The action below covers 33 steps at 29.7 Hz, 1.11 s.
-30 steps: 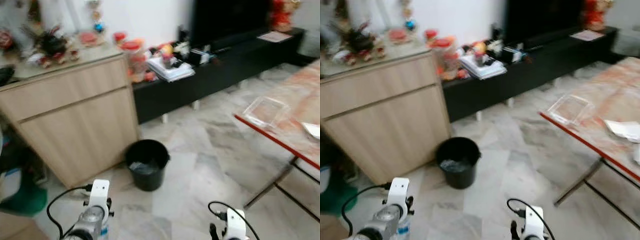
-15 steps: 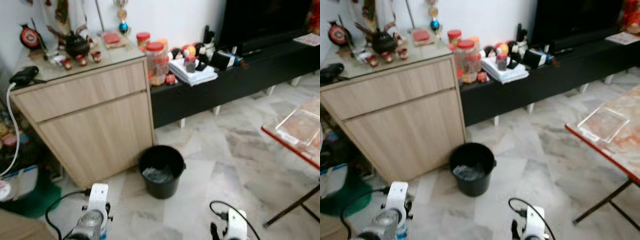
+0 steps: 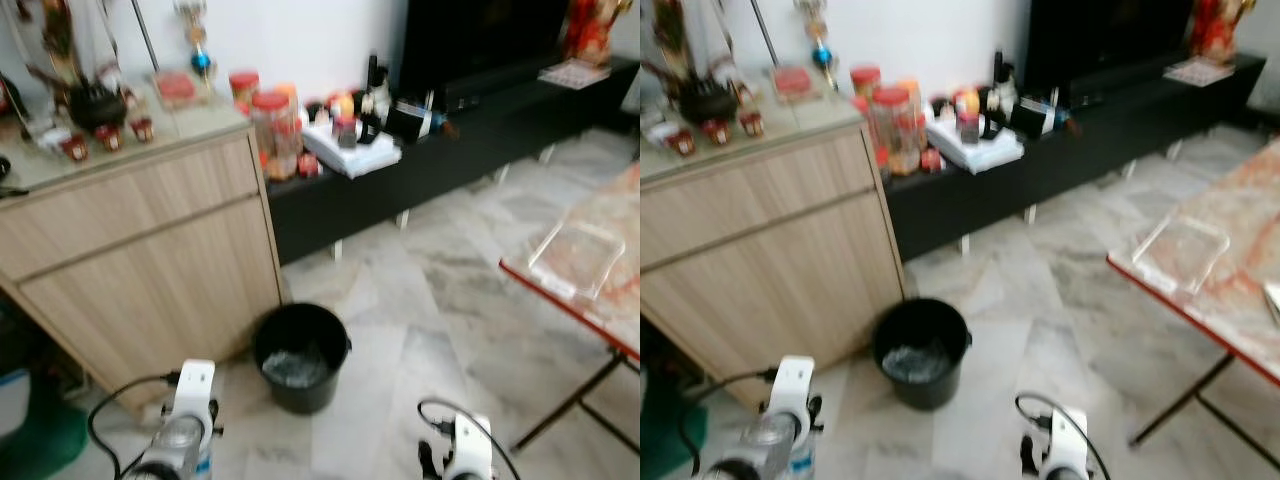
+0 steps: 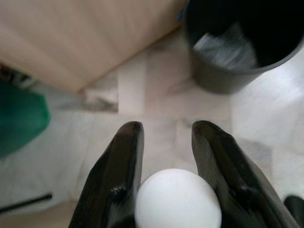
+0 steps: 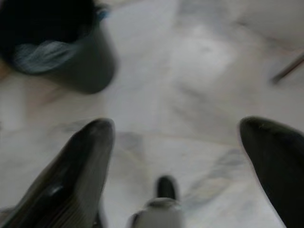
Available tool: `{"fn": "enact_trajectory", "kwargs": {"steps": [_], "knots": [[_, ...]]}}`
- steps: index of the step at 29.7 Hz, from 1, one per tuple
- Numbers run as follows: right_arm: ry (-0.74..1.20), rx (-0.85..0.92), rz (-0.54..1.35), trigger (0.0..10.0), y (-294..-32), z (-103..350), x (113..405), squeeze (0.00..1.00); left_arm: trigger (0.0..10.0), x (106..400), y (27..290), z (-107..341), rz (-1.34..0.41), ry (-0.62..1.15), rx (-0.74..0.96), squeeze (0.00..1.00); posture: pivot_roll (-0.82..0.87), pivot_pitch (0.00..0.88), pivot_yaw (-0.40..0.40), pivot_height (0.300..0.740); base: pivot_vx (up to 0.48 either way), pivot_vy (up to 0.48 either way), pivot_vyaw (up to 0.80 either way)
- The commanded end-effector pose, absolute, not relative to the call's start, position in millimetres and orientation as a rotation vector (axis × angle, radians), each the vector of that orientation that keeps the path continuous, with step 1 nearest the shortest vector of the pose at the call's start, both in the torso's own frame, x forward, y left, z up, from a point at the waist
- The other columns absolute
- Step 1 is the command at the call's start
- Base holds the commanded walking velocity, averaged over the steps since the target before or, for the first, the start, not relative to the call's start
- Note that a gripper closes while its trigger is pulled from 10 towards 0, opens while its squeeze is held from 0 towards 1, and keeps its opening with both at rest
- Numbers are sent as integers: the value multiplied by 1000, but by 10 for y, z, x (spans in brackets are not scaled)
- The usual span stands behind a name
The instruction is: Picking trash to rubbish bin
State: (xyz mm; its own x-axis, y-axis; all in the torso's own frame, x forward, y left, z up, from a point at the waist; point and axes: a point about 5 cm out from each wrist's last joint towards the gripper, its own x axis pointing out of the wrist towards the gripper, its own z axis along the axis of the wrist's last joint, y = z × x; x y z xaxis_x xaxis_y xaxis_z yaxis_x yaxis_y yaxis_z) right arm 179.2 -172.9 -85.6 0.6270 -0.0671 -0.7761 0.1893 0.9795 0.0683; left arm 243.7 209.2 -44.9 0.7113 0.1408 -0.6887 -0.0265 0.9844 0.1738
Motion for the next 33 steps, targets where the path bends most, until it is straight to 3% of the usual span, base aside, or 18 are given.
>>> {"fn": "enact_trajectory", "kwargs": {"steps": [1,22,27,33], "knots": [[877,147,-136,10000,-1697,-849,1813,0,10000,2449,2147,-430,106,774,169,0,-45,0,54,740,311,0,0],[866,88,-72,10000,-1668,-825,1863,0,10000,2462,2154,-419,104,769,179,0,-38,0,40,740,317,0,0],[882,58,-48,10000,-1644,-844,1829,0,10000,2461,2158,-419,103,769,180,0,-32,0,39,740,322,0,716],[886,72,-60,10000,-1640,-852,1813,0,10000,2457,2170,-419,106,770,182,0,-32,0,40,740,326,0,0]]}}
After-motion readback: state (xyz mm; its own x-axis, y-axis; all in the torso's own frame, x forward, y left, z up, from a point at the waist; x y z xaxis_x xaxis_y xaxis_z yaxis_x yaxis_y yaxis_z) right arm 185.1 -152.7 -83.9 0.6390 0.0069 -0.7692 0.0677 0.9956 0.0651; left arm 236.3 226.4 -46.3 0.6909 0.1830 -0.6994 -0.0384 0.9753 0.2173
